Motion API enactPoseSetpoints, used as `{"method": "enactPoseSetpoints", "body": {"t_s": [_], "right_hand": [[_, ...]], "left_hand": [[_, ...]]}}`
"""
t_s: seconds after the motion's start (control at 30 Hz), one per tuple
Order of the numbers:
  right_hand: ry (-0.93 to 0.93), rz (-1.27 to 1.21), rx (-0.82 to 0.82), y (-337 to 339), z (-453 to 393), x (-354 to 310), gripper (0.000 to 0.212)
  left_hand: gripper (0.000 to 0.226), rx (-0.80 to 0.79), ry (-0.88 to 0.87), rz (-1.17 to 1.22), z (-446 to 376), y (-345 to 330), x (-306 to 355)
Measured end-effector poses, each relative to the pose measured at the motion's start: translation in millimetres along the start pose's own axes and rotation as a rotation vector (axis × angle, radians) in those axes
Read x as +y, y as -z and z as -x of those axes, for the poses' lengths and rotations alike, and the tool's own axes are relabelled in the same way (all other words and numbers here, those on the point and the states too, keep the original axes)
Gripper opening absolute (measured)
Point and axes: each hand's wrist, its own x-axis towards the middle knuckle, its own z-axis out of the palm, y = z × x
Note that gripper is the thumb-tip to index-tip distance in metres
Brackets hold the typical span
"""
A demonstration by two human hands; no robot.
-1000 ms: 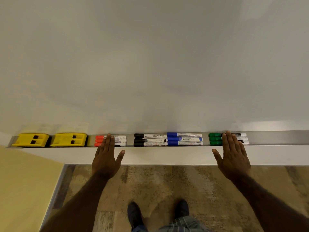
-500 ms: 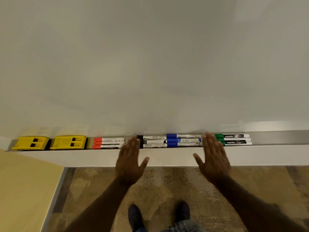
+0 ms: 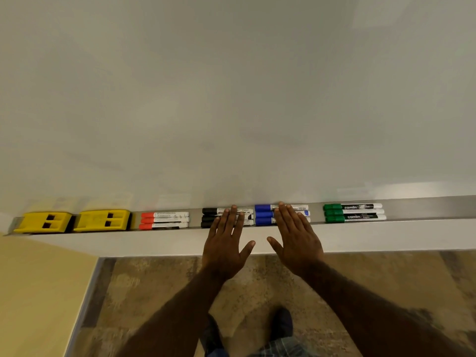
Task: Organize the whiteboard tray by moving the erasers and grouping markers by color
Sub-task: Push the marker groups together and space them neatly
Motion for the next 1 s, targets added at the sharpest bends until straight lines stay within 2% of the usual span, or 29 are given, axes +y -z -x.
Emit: {"method": "enactPoseSetpoints", "body": {"t_s": [0.6,1.0], "right_hand": [[-0.004,-0.008,-0.002,8.4,6.0,3.7,0.077],[-0.022,0.02,0.045,31.9,27.6,-63.4,0.081]], "left_hand": [[0.075,-0.023,-0.001,0.039,1.2,10.8,-1.2],[0.075,-0.008,0.004,0.164,40.2,45.7,-32.4]]}}
